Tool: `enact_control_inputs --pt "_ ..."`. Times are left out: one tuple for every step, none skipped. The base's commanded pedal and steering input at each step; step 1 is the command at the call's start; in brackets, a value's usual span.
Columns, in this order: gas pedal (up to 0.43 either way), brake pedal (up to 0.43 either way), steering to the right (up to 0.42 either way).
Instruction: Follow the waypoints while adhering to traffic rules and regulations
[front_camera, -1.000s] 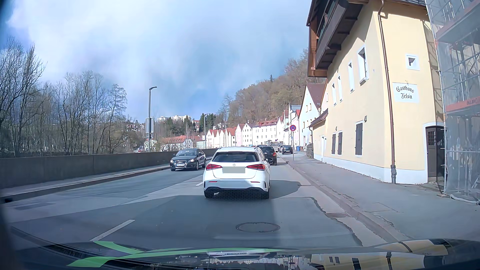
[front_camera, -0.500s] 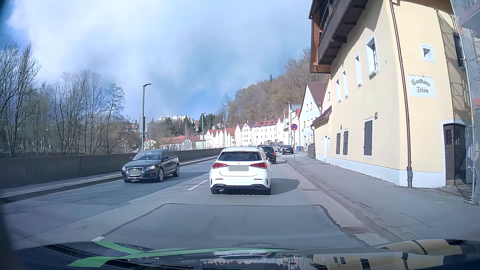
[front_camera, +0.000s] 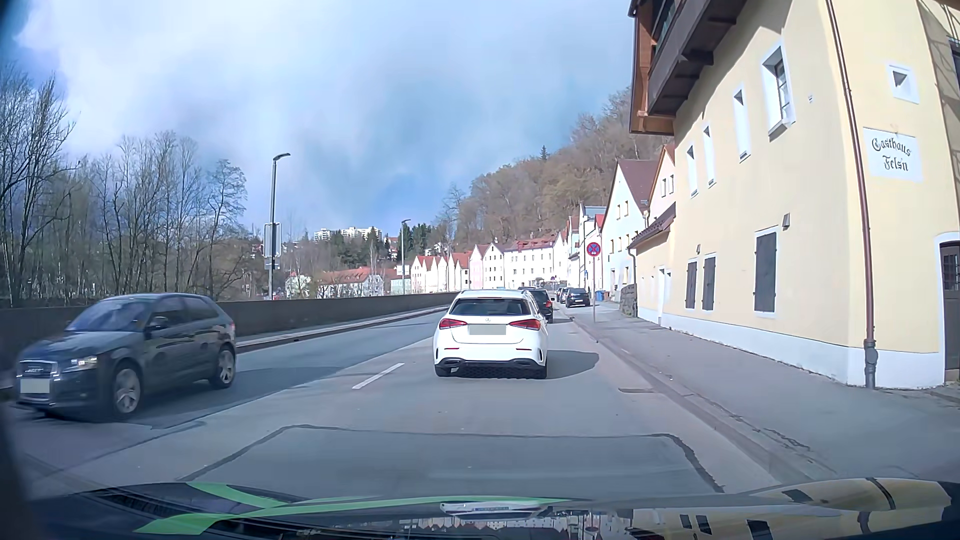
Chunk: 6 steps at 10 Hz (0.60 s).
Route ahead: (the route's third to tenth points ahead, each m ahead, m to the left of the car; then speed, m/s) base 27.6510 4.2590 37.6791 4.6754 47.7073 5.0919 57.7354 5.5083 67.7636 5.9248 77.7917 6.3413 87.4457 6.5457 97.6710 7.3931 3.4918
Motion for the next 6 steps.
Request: enact_control_inputs --pt "0.157 0.0 0.0" --pt "0.157 0.0 0.0" --pt "0.157 0.0 0.001" --pt "0.157 0.0 0.005" --pt "0.157 0.0 0.01" --pt "0.157 0.0 0.014"
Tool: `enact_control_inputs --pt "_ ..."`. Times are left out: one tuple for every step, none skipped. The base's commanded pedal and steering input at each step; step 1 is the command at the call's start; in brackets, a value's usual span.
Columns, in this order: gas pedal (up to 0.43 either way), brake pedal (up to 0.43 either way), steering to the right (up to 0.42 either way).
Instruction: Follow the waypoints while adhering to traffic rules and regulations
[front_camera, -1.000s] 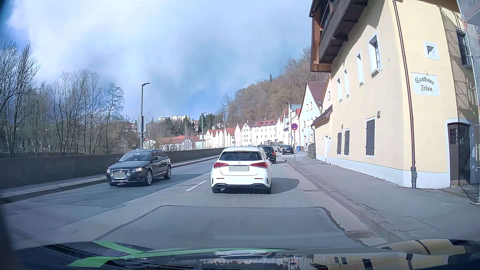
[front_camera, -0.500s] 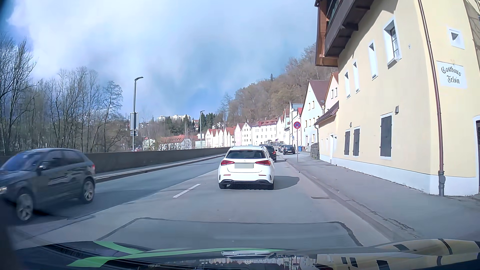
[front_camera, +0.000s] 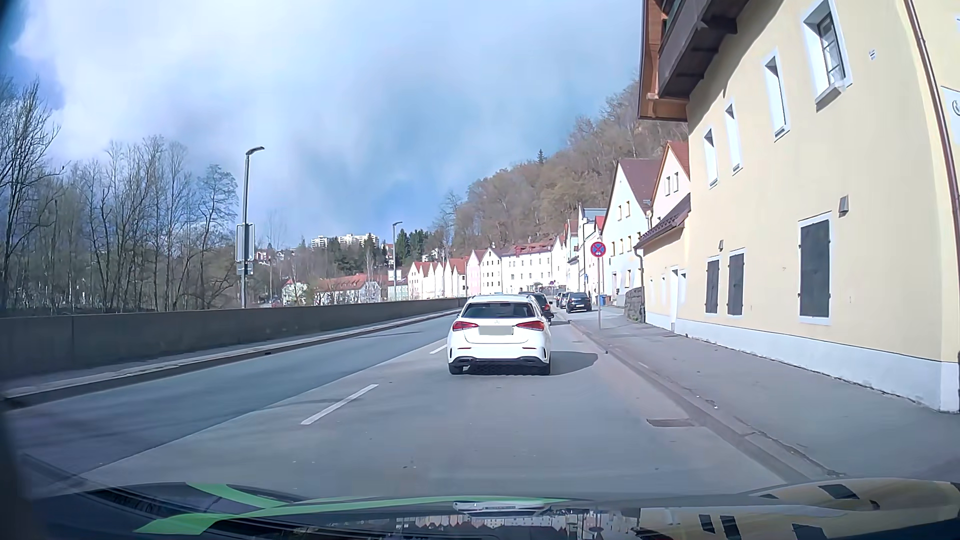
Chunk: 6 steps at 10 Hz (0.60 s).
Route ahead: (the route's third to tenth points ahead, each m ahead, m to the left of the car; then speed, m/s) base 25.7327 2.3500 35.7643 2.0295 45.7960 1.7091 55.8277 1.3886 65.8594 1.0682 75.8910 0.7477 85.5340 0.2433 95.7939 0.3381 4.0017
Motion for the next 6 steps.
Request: enact_control_inputs --pt "0.157 0.0 0.016" --pt "0.157 0.0 0.015" --pt "0.157 0.0 0.011" --pt "0.169 0.0 0.009" --pt "0.169 0.0 0.008" --pt "0.169 0.0 0.009"
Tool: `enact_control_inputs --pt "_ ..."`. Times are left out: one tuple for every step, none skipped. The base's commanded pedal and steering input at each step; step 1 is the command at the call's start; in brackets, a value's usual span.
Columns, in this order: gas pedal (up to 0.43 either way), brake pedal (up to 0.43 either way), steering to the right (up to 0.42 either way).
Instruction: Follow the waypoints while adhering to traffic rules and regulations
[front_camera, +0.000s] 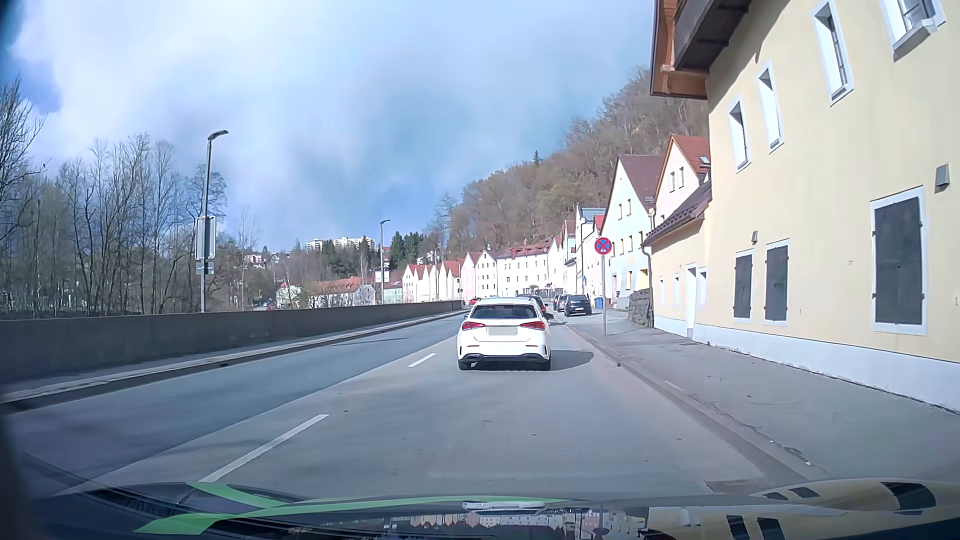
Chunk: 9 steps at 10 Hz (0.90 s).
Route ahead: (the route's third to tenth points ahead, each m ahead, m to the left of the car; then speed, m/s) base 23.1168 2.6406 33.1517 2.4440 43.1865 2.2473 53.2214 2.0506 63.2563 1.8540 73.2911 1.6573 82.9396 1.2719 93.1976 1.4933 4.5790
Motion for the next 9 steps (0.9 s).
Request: enact_control_inputs --pt "0.169 0.0 0.007" --pt "0.177 0.0 0.003" --pt "0.177 0.0 0.001" --pt "0.24 0.0 0.001" --pt "0.248 0.0 0.001" --pt "0.248 0.0 0.001" --pt "0.248 0.0 0.001" --pt "0.248 0.0 0.001" --pt "0.248 0.0 0.001"
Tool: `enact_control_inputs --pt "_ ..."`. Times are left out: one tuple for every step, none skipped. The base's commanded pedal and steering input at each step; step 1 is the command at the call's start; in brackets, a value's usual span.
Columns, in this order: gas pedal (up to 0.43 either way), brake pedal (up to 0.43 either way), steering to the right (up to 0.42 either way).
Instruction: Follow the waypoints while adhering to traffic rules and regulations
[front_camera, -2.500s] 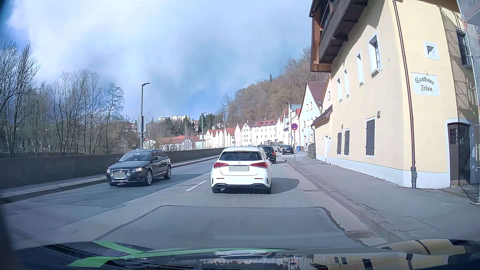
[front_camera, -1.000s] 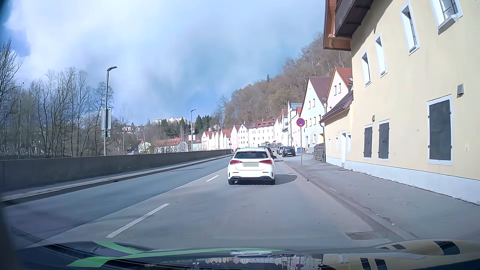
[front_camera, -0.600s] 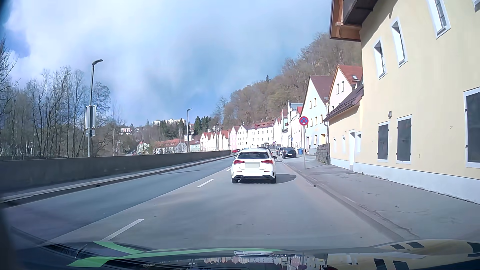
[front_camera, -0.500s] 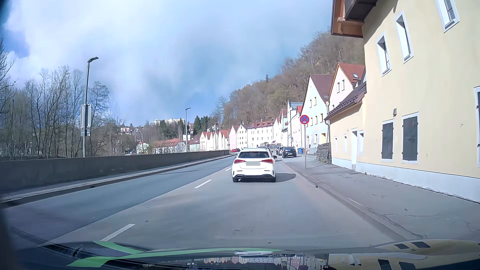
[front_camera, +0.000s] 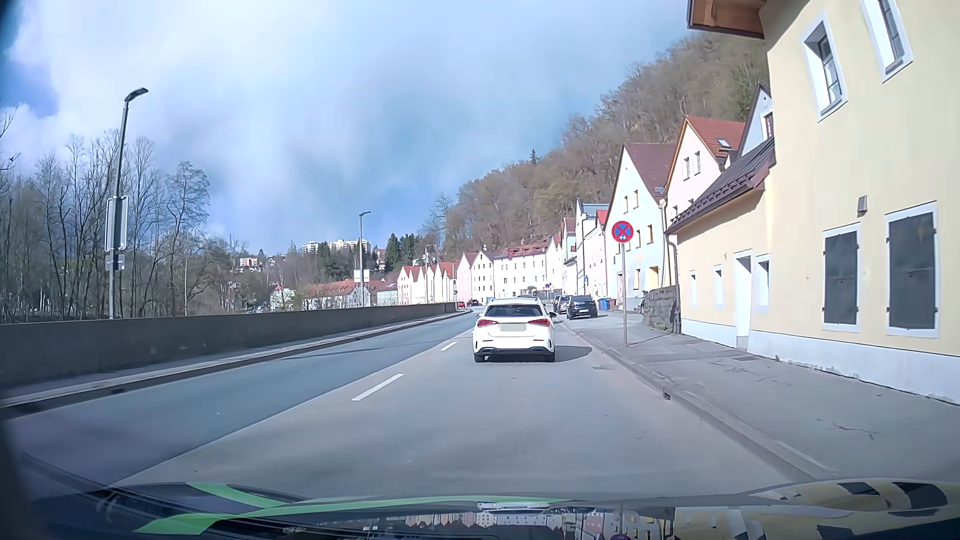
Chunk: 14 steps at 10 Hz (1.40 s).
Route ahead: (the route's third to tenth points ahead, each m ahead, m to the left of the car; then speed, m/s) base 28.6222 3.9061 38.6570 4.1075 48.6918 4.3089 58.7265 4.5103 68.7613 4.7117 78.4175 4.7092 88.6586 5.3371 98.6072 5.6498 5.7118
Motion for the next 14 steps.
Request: enact_control_inputs --pt "0.248 0.0 0.001" --pt "0.248 0.0 0.001" --pt "0.248 0.0 0.002" --pt "0.248 0.0 0.002" --pt "0.248 0.0 0.003" --pt "0.248 0.0 0.003" --pt "0.248 0.0 0.004" --pt "0.248 0.0 0.005" --pt "0.248 0.0 0.006" --pt "0.248 0.0 0.006" --pt "0.248 0.0 0.005" --pt "0.248 0.0 0.005" --pt "0.248 0.0 0.005" --pt "0.248 0.0 0.006"
